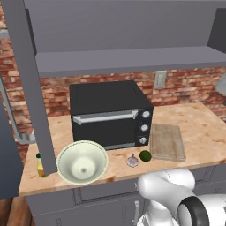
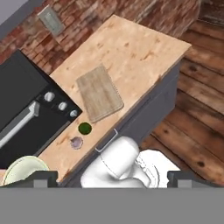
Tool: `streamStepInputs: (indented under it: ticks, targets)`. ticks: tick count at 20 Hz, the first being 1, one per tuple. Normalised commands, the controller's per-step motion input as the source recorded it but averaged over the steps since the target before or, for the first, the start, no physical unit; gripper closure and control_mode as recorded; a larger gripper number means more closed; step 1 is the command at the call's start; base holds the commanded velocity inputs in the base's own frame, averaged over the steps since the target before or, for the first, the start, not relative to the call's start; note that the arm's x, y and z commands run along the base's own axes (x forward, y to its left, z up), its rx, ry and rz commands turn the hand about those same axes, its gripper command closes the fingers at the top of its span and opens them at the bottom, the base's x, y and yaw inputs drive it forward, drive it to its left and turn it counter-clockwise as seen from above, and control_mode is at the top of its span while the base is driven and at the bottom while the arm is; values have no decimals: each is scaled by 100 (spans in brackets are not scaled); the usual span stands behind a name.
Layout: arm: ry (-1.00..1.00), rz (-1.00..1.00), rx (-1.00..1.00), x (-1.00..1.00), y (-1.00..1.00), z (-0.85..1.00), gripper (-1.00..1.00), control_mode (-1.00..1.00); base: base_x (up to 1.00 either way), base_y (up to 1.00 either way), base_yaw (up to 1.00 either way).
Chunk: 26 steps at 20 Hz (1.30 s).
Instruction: Open the cabinet. Place the bowl and condiment on the counter. Then place the lime and garlic on the cutting board.
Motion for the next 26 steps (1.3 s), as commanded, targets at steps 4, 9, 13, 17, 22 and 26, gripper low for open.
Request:
streamStepInputs:
  ticks: [4, 9, 13, 17, 22, 26]
  targets:
    - [10, 39, -1, 0, 0, 0, -100, -100, 0, 0, 0]
    - [2, 41, 1, 13, 19, -23, -100, -100, 0, 0, 0]
    - [9, 47, 0, 62, 51, -44, -100, -100, 0, 0, 0]
    - [1, 36, 0, 54, 60, -48, -100, -100, 0, 0, 0]
    - [0, 28, -2, 12, 42, -53, -100, -100, 0, 0, 0]
    - [1, 24, 0, 13, 26, -28, -100, -100, 0, 0, 0]
